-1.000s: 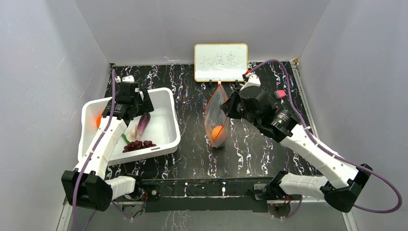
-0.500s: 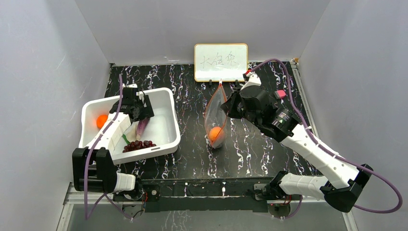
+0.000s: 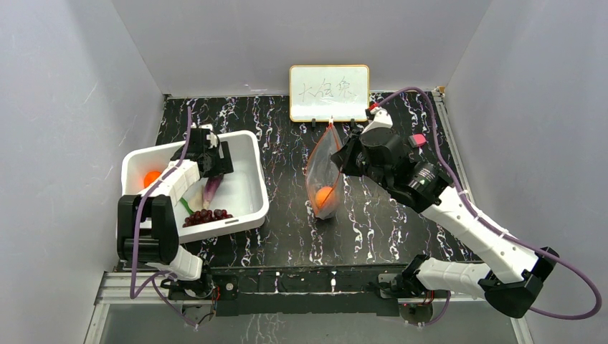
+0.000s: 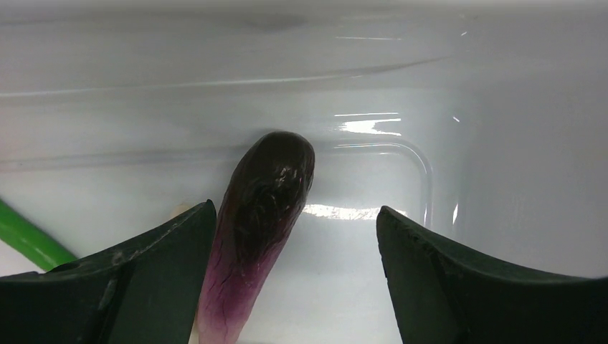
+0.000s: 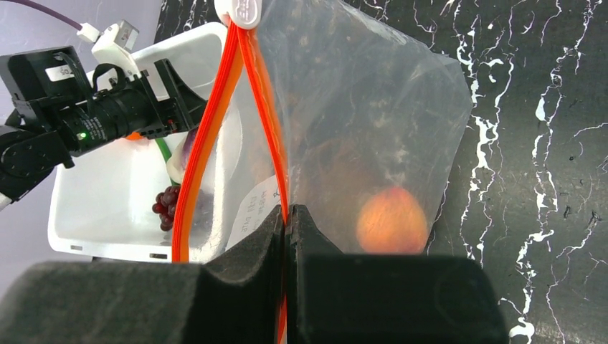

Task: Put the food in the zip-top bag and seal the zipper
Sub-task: Pick up the fake vegetable from the bin.

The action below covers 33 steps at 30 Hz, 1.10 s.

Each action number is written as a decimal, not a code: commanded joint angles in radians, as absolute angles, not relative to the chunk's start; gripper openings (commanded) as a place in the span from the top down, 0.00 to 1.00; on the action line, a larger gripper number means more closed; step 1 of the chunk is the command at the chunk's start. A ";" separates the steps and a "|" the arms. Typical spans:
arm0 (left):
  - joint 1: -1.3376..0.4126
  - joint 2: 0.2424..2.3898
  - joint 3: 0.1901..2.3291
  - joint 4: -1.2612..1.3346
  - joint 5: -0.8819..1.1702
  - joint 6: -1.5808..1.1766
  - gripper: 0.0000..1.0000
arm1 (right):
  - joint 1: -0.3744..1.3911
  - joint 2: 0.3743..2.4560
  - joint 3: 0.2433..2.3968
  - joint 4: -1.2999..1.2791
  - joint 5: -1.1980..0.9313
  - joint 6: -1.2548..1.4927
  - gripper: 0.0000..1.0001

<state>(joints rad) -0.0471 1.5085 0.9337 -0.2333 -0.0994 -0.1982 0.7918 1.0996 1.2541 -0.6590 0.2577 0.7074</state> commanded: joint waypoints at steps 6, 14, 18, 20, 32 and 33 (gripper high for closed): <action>-0.039 1.545 0.925 -0.191 -0.020 -0.176 0.21 | 0.798 1.045 1.306 -0.629 0.291 0.695 1.00; -0.040 1.544 0.920 -0.199 0.039 -0.188 0.29 | 0.796 1.020 1.296 -0.634 0.306 0.694 1.00; -0.040 1.525 0.907 -0.191 0.035 -0.190 0.33 | 0.798 1.012 1.289 -0.634 0.307 0.695 1.00; -0.040 1.533 0.910 -0.196 0.031 -0.188 0.33 | 0.797 1.011 1.287 -0.634 0.308 0.696 1.00; -0.058 1.575 0.924 -0.231 0.040 -0.199 0.37 | 0.798 1.012 1.290 -0.629 0.310 0.698 1.00; -0.063 1.575 0.924 -0.236 0.040 -0.201 0.37 | 0.797 1.013 1.290 -0.627 0.310 0.698 1.00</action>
<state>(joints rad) -0.0490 1.5696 0.9142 -0.2039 0.0265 -0.1940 0.7918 1.0309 1.2545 -0.6781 0.2897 0.7071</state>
